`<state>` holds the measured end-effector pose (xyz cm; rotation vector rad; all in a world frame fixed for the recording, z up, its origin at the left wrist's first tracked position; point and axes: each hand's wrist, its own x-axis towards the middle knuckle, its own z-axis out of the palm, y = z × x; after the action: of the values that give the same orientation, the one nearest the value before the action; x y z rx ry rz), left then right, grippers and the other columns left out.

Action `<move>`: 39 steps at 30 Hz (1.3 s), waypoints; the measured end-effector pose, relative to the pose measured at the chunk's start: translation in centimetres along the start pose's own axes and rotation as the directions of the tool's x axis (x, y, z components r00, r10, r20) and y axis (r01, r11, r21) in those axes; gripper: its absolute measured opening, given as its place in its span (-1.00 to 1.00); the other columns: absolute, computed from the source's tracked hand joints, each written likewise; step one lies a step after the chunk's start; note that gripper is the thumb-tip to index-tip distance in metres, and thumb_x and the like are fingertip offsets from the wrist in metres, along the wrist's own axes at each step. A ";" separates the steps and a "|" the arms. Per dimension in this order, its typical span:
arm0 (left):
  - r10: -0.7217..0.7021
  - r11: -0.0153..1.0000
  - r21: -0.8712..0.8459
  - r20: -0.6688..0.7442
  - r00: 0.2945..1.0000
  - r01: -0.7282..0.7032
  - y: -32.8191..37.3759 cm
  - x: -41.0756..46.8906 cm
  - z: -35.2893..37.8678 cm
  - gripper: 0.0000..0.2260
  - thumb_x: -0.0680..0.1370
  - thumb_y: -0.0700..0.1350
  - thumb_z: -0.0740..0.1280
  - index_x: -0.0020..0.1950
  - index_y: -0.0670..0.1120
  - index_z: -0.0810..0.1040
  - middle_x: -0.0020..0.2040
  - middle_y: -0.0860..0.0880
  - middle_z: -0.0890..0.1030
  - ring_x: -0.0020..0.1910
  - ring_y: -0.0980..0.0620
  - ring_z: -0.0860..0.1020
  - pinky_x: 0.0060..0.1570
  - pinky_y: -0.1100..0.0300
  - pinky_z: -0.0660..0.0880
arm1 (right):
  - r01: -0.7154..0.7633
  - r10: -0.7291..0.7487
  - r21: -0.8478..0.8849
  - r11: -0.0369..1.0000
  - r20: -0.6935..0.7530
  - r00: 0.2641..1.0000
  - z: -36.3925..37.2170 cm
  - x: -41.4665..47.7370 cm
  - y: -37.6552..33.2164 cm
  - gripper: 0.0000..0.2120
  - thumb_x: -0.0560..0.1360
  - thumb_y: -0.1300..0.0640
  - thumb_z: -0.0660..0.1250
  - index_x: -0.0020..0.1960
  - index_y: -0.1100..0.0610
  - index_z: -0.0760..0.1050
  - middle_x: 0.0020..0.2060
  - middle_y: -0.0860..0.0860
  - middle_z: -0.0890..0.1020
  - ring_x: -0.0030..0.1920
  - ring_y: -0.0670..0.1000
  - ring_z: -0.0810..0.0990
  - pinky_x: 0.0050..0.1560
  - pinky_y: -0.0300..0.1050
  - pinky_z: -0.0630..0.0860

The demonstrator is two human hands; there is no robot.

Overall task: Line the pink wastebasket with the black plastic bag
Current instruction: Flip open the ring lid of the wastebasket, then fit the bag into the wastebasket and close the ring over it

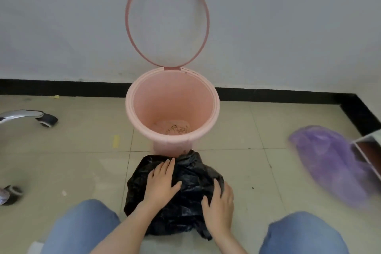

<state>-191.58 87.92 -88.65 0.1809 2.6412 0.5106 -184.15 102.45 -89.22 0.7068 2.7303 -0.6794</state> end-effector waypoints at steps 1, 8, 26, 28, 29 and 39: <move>0.020 1.000 0.005 -0.008 1.000 -0.020 0.3 0.6 0.3 -0.37 0.56 0.14 0.12 0.51 -0.01 -0.10 0.53 -0.05 0.10 0.50 -0.03 0.08 0.45 0.02 0.08 | -0.082 0.082 0.000 0.997 0.003 0.997 0.6 -0.8 0.5 -0.43 0.54 0.00 0.16 0.46 0.08 0.02 0.48 0.18 0.08 0.48 0.18 0.02 0.44 -0.01 0.16; 0.090 0.983 -0.157 -0.026 0.996 -0.093 2.9 2.1 2.3 -0.76 0.58 0.01 0.17 -0.18 0.04 0.58 -0.26 0.01 0.54 -0.04 -0.09 0.48 0.14 0.04 0.35 | -0.601 0.576 0.442 0.666 0.208 0.790 2.8 -2.1 2.6 -0.17 0.44 -0.04 0.35 0.48 0.03 -0.13 0.48 0.25 0.01 0.47 0.22 0.04 0.35 0.09 0.27; 0.151 0.597 -0.724 -0.323 0.934 -0.347 13.8 -1.2 -6.8 -0.70 0.60 -0.11 0.13 -0.33 -0.12 0.36 -0.46 0.03 0.27 -0.48 0.16 0.23 -0.37 0.20 0.17 | -0.174 0.477 0.662 0.729 -0.309 0.823 -12.8 4.6 9.3 -0.83 0.38 0.43 0.26 -0.11 0.31 0.59 -0.13 0.25 0.63 -0.06 0.18 0.55 -0.09 -0.17 0.33; 0.120 0.552 -0.739 -0.388 0.914 -0.386 14.3 -1.2 -8.0 -0.77 0.61 -0.15 0.12 -0.20 -0.20 0.41 -0.42 0.02 0.30 -0.44 0.17 0.27 -0.34 0.25 0.23 | -0.064 0.357 0.571 0.819 -0.418 0.835 -16.4 5.0 8.9 -0.79 0.37 0.46 0.26 -0.04 0.34 0.59 -0.09 0.25 0.57 -0.06 0.12 0.49 -0.08 -0.24 0.29; 0.107 0.529 -0.748 -0.411 0.905 -0.402 14.6 -1.2 -8.7 -0.82 0.60 -0.17 0.12 -0.12 -0.18 0.45 -0.38 0.02 0.36 -0.41 0.20 0.33 -0.31 0.33 0.28 | -0.006 0.299 0.545 0.838 -0.451 0.841 -18.0 5.1 8.5 -0.79 0.38 0.45 0.27 -0.03 0.34 0.58 -0.08 0.23 0.54 -0.07 0.09 0.46 -0.06 -0.25 0.31; -0.058 0.316 -0.757 -0.617 0.785 -0.571 14.2 -2.5 -15.6 -0.72 0.61 -0.21 0.11 -0.14 0.15 0.43 -0.23 0.08 0.51 -0.32 0.25 0.46 -0.24 0.30 0.41 | 0.125 0.072 0.559 0.820 -0.316 0.946 -24.9 4.9 4.0 -0.35 0.47 -0.01 0.31 0.45 0.05 0.09 0.47 0.07 0.15 0.47 0.08 0.10 0.47 0.12 0.11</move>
<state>-195.67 95.46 -69.16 0.1181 2.2585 2.4470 -189.08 119.79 -70.89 0.9791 2.8243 -1.5653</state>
